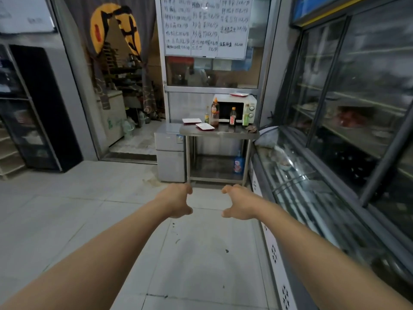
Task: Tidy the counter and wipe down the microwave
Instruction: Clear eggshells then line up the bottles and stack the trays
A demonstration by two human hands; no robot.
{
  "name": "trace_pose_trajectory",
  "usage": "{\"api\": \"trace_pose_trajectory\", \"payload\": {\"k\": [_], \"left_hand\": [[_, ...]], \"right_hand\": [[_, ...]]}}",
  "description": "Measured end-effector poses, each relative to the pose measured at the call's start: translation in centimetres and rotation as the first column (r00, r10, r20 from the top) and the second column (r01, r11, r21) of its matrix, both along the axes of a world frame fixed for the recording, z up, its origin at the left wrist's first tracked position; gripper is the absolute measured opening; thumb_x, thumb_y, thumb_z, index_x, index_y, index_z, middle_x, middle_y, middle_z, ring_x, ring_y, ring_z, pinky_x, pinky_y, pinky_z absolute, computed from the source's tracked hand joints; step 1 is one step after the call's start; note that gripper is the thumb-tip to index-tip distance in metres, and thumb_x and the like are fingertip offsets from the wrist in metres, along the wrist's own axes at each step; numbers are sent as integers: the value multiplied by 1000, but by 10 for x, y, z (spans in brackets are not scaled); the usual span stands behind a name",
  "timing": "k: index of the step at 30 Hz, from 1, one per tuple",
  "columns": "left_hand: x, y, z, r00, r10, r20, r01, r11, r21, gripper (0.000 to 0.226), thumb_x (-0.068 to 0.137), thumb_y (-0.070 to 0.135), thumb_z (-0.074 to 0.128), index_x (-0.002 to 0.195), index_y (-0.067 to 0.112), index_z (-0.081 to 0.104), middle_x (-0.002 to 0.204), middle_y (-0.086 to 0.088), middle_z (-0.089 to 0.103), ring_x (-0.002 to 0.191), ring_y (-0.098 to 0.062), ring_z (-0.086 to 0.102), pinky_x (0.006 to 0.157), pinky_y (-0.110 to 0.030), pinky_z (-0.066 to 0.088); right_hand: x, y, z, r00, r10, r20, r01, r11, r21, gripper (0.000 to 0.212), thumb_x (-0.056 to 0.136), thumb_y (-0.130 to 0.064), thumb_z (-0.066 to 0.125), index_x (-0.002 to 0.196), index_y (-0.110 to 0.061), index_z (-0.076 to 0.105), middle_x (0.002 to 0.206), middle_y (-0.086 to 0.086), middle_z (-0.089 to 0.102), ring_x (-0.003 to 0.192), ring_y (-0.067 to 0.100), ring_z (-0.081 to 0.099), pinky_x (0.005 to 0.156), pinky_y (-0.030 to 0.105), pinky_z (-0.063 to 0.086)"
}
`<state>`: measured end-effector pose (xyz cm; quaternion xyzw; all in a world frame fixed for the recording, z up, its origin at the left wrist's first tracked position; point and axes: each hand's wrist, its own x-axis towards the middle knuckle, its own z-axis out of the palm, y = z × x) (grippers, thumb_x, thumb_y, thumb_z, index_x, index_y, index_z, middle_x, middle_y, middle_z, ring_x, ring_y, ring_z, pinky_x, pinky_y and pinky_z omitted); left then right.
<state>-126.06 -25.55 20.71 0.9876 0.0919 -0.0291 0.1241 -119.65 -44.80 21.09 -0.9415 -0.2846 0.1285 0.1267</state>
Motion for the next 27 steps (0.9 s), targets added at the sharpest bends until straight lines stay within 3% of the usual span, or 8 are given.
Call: {"api": "trace_pose_trajectory", "payload": {"k": [12, 17, 20, 27], "left_hand": [[207, 42, -6, 1000, 8, 6, -8, 1000, -20, 54, 81, 30, 69, 129, 19, 47, 129, -4, 55, 113, -24, 54, 92, -33, 47], [272, 68, 0, 999, 54, -6, -54, 998, -39, 51, 81, 30, 68, 127, 21, 46, 128, -5, 53, 97, -23, 60, 83, -34, 52], [308, 88, -2, 998, 68, -5, -68, 997, -24, 51, 80, 30, 69, 125, 20, 47, 127, -5, 55, 108, -25, 56, 89, -36, 50], [401, 143, -11, 999, 34, 7, -34, 999, -33, 52, 81, 29, 68, 128, 21, 46, 128, -5, 54, 111, -25, 55, 91, -37, 49]], "right_hand": [[218, 58, -2, 998, 63, -3, -64, 997, -32, 73, 84, -36, 67, 143, -18, 31, 144, 8, 34, 129, 27, 39, 103, 35, 37], [292, 82, 2, 996, 89, 1, -89, 996, 3, 69, 84, -33, 68, 142, -18, 33, 142, 7, 36, 126, 26, 43, 99, 32, 38], [330, 101, 2, 995, 101, 6, -101, 995, 11, 69, 84, -33, 68, 142, -20, 33, 143, 6, 36, 126, 25, 43, 97, 31, 37], [416, 151, -7, 997, 71, 31, -72, 997, 33, 68, 82, -34, 69, 140, -22, 36, 141, 4, 38, 123, 23, 45, 89, 26, 37]]}}
